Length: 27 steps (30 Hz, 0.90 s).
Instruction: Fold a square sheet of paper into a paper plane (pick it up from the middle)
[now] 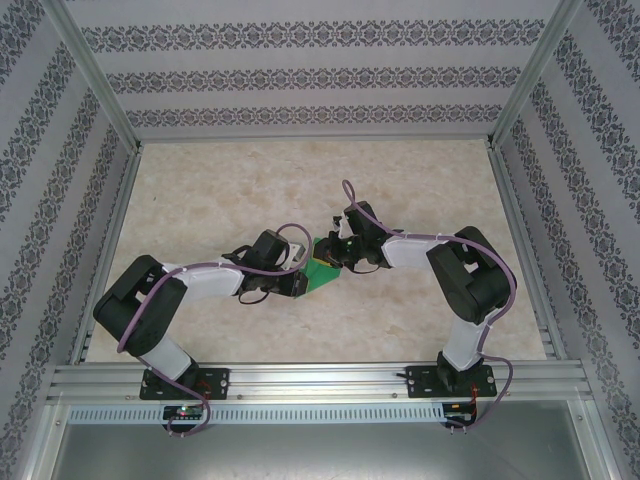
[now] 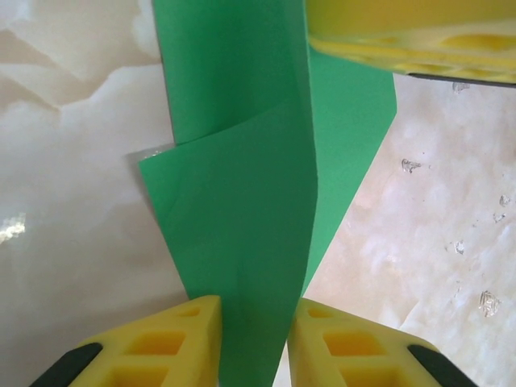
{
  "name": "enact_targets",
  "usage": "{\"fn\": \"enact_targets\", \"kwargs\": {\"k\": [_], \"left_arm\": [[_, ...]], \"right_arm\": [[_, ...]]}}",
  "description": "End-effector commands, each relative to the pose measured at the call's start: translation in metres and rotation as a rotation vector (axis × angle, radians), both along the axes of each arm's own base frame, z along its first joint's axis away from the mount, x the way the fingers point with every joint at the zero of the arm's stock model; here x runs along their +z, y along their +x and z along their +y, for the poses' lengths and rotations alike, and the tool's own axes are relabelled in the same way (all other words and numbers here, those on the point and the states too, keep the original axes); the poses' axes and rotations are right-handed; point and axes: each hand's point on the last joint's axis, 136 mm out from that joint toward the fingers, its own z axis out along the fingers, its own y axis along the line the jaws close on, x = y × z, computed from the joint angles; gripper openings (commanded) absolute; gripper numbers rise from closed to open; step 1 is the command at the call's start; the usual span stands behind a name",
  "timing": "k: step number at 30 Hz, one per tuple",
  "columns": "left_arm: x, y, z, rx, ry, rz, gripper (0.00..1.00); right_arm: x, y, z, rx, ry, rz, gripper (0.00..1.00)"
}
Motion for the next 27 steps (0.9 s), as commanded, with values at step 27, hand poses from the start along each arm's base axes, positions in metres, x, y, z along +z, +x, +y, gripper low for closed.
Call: {"fn": "enact_targets", "kwargs": {"k": [27], "left_arm": [[0.005, 0.008, -0.016, -0.064, -0.026, 0.004, 0.00]], "right_arm": [[0.022, 0.001, -0.011, -0.030, 0.010, -0.051, 0.18]]}}
